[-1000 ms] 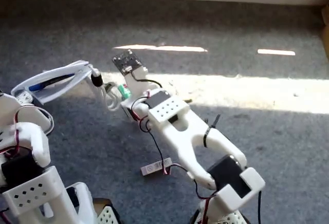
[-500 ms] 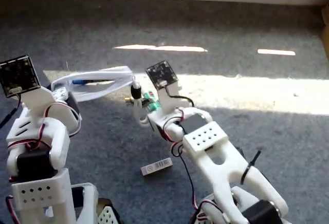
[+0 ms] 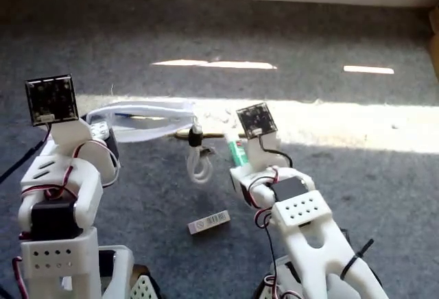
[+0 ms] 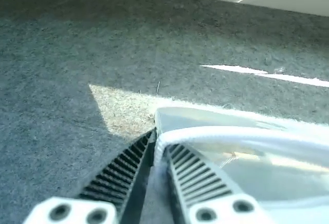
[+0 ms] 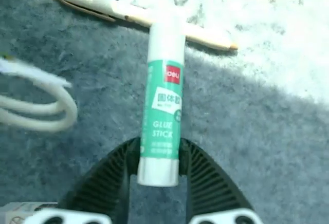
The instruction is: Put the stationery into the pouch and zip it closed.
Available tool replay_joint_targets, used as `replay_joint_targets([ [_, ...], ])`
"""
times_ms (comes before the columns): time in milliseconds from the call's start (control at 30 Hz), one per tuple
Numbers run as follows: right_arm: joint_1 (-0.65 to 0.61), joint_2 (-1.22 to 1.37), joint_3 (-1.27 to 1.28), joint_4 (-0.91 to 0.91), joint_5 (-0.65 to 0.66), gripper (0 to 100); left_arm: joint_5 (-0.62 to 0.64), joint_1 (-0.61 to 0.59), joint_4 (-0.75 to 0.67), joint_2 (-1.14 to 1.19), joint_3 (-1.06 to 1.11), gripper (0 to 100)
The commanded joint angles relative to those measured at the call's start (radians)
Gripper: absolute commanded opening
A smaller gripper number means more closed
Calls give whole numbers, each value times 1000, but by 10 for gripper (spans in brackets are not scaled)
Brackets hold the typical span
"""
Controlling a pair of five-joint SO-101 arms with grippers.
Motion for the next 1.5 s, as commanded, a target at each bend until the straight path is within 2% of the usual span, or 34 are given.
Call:
replay_joint_targets([
  [0,36,-38,-8,79,11,12,-3,-54,-14,2,45,7],
  [200,38,-36,-8,214,17,13,-5,-70,-34,2,87,7],
  [300,36,-36,-8,271,66,18,-5,-70,-32,2,88,7],
  [500,36,-36,-8,282,66,153,-5,-70,-28,2,90,7],
  [667,36,-35,-13,298,71,154,-5,-70,-28,2,90,7],
  [900,5,-28,-180,309,72,152,-6,-70,-28,2,91,7],
  [1067,-56,143,-302,311,74,152,-6,-71,-43,2,105,7],
  [1467,-56,588,-565,286,68,152,-8,-71,-43,2,107,7],
])
